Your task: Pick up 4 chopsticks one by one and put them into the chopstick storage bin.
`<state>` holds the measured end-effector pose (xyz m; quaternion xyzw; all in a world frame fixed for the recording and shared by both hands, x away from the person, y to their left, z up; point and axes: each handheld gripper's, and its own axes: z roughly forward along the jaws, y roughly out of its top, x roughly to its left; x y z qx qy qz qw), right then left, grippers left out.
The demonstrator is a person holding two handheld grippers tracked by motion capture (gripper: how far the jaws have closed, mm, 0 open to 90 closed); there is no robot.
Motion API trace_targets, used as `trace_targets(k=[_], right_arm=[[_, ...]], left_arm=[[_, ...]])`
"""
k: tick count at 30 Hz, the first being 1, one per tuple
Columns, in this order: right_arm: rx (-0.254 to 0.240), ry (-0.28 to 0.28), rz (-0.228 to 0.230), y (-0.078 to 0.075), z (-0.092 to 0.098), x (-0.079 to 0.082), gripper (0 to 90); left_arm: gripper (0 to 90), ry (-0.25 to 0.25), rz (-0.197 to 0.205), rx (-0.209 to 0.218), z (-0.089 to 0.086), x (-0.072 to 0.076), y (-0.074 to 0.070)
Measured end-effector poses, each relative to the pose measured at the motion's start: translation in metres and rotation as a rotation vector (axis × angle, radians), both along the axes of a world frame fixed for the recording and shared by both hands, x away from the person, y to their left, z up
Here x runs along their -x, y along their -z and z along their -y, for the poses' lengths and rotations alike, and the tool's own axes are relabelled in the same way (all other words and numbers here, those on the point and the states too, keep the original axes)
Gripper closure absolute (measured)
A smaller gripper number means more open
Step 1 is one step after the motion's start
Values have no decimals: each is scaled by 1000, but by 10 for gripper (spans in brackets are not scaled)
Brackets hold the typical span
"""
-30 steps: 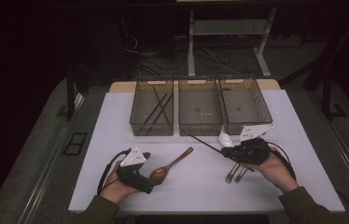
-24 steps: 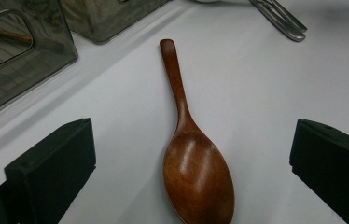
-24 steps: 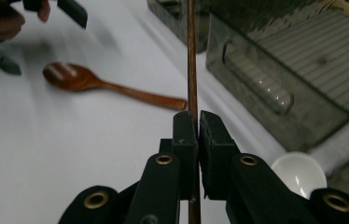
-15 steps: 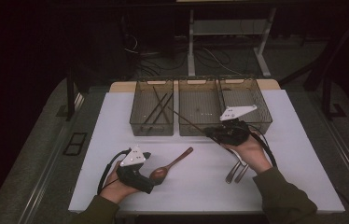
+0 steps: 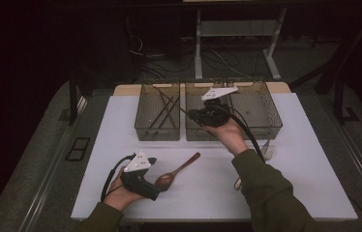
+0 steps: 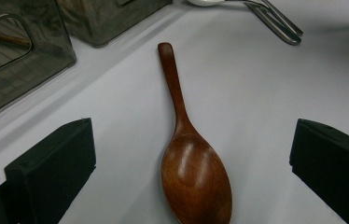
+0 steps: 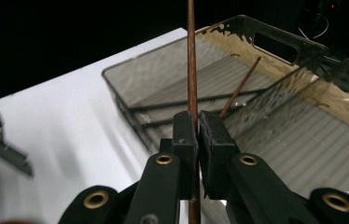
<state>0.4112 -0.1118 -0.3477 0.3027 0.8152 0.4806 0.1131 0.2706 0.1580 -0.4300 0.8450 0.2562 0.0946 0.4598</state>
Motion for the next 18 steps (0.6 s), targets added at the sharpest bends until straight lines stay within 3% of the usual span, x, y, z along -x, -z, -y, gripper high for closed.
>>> trace_targets(k=[18], right_arm=[[-26, 35, -38, 3, -85, -54, 849]], left_arm=[[0, 10, -2, 29, 2, 0, -1]])
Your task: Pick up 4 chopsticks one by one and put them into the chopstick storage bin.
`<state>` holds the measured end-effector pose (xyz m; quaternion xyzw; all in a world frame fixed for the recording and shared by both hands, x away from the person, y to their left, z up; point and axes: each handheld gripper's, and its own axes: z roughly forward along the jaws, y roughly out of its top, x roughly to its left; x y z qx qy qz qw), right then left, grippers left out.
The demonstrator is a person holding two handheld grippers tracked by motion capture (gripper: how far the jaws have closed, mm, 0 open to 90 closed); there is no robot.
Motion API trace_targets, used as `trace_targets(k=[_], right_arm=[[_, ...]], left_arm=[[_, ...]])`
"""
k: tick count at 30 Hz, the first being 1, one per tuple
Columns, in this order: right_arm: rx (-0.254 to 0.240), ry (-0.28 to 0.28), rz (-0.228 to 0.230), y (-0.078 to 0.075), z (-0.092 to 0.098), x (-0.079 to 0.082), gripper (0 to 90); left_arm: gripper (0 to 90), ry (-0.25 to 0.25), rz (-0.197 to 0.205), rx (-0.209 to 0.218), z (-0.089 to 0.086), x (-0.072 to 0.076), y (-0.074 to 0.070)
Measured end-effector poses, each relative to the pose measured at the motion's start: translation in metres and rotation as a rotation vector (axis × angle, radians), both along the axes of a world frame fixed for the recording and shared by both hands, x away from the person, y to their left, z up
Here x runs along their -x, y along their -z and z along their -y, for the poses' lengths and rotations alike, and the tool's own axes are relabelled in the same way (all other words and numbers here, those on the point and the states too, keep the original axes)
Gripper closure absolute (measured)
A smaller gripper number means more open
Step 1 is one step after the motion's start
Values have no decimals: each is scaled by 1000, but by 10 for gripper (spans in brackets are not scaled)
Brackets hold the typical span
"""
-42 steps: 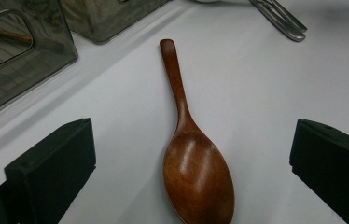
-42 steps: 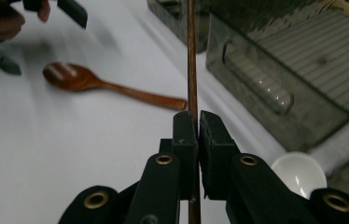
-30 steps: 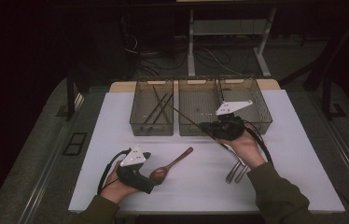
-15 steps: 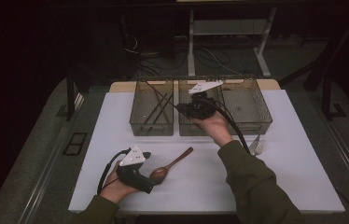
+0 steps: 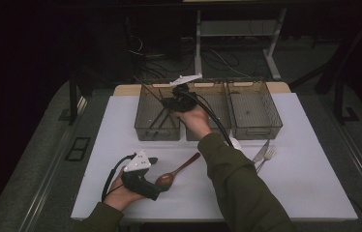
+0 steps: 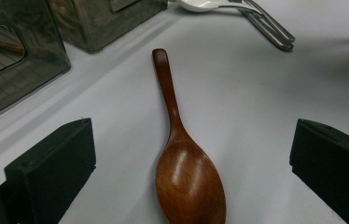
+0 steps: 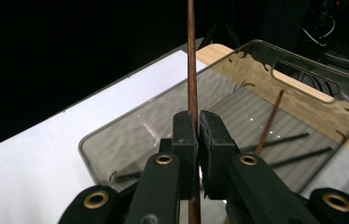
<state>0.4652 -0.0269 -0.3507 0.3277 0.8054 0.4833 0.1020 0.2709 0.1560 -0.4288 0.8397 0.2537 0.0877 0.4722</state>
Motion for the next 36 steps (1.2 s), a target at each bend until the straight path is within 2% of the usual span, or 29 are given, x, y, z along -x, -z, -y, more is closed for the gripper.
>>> trace_targets(k=[8, 16, 20, 27, 32, 36], right_arm=[[27, 1, -22, 14, -28, -12, 849], [85, 23, -72, 30, -30, -18, 840], [91, 23, -96, 30, -28, -17, 734], [63, -5, -91, 23, -16, -9, 576], [28, -25, -89, 19, 2, 0, 486], [10, -37, -74, 17, 18, 12, 432]], left_arm=[[0, 7, 3, 3, 0, -1, -1], [0, 8, -1, 6, 1, -1, 0], [0, 10, -2, 2, 2, -1, -1], [0, 11, 5, -6, 1, -1, -1], [0, 3, 0, -1, 2, -1, 0], [0, 7, 5, -13, 1, -2, 0]])
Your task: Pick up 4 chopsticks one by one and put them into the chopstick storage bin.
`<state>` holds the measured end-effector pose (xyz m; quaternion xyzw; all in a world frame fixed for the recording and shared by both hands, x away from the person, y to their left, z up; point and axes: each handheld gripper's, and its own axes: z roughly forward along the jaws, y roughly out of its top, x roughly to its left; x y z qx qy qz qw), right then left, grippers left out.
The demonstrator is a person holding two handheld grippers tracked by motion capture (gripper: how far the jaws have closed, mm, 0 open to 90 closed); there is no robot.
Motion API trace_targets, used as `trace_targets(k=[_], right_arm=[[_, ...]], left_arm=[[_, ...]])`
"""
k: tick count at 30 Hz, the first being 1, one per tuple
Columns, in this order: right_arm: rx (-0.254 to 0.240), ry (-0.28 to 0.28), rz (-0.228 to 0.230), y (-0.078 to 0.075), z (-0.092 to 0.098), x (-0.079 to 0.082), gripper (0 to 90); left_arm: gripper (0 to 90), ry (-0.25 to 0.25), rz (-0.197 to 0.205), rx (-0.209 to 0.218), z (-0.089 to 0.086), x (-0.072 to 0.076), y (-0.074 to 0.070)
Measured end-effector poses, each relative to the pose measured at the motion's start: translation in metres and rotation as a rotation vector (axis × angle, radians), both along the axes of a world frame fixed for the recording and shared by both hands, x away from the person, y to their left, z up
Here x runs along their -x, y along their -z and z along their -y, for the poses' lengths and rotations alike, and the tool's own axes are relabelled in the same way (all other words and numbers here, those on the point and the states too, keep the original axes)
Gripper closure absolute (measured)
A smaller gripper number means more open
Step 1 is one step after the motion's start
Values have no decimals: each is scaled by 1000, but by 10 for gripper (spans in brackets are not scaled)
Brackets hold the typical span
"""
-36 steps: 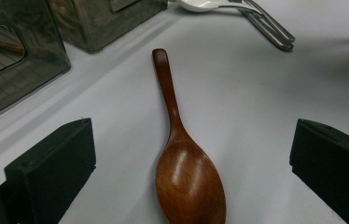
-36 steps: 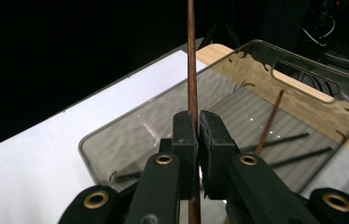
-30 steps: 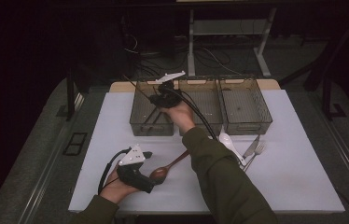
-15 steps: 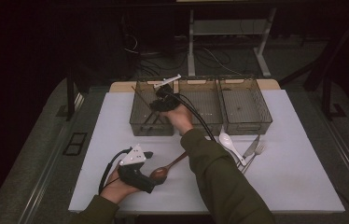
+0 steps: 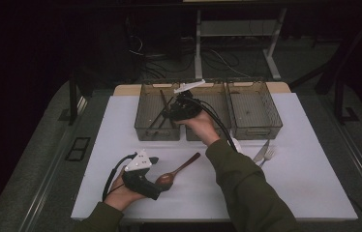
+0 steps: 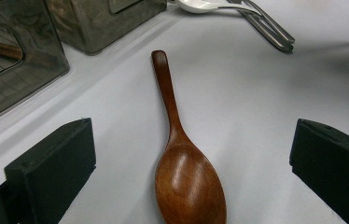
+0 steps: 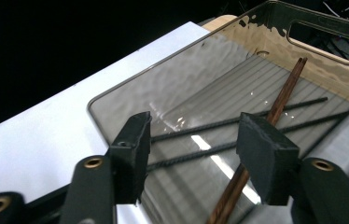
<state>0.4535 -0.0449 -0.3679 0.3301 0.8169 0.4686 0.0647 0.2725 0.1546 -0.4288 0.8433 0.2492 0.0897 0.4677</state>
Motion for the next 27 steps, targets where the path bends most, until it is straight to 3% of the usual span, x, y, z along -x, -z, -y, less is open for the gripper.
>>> trace_targets(k=[16, 27], right_arm=[[-49, -34, 22, 6, 79, 59, 327], [-47, 11, 37, 20, 147, 102, 278]], left_arm=[[0, -13, -4, -1, -1, 2, 1], [0, -25, -5, -11, 0, 3, 1]])
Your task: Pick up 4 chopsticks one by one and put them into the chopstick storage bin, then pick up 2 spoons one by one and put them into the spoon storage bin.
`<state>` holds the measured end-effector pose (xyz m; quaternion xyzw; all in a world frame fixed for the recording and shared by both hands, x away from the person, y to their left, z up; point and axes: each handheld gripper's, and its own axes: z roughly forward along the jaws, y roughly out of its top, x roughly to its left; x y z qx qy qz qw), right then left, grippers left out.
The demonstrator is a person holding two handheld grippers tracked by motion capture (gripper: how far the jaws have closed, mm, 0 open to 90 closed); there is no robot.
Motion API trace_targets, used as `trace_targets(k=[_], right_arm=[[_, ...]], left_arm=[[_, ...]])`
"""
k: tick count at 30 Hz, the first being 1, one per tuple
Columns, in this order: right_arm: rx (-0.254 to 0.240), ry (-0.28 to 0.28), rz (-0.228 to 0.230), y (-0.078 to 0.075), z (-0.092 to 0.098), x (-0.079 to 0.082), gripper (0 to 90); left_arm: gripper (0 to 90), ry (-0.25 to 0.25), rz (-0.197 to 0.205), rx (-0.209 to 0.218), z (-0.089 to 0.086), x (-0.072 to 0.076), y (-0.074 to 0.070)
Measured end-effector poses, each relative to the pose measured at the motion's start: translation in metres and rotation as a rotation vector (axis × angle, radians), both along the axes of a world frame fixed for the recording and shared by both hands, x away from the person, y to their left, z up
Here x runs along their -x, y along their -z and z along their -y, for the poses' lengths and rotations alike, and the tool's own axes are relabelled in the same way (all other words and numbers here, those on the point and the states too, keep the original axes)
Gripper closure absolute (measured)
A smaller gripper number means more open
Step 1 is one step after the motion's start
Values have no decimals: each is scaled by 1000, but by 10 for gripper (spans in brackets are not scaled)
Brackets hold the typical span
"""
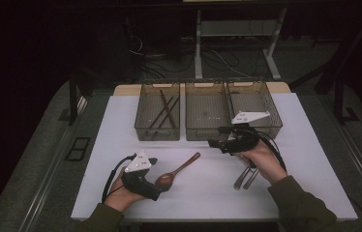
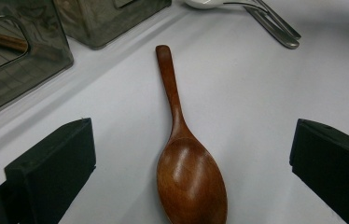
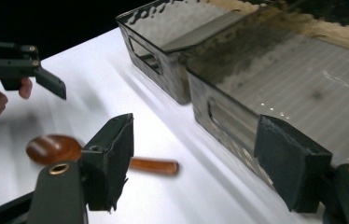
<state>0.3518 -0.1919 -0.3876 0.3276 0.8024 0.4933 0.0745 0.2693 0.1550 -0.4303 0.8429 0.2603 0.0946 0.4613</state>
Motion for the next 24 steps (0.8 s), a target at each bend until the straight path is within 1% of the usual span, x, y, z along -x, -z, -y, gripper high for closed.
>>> trace_targets(k=[4, 8, 11, 14, 17, 19, 22, 24], right_arm=[[-17, 34, 18, 5, 25, 16, 257], [-13, 65, 19, 11, 49, 32, 249], [0, 96, 15, 19, 64, 40, 248], [20, 120, -1, 26, 75, 40, 249], [31, 144, -25, 30, 81, 35, 251], [45, 157, -28, 32, 83, 31, 250], [64, 156, -44, 35, 82, 27, 231], [59, 153, -58, 36, 81, 25, 230]], left_arm=[[0, -3, 1, -9, 0, 0, 1], [0, -9, 0, -10, 0, 0, 1], [0, -12, 0, -11, 0, 0, 1], [0, -12, 3, -13, 0, 0, 1], [0, -14, 1, -16, -1, 0, 1], [0, -15, 2, -16, -1, 0, 1], [0, -14, 4, -16, -2, 0, 1], [0, -14, 3, -17, -1, 0, 1]])
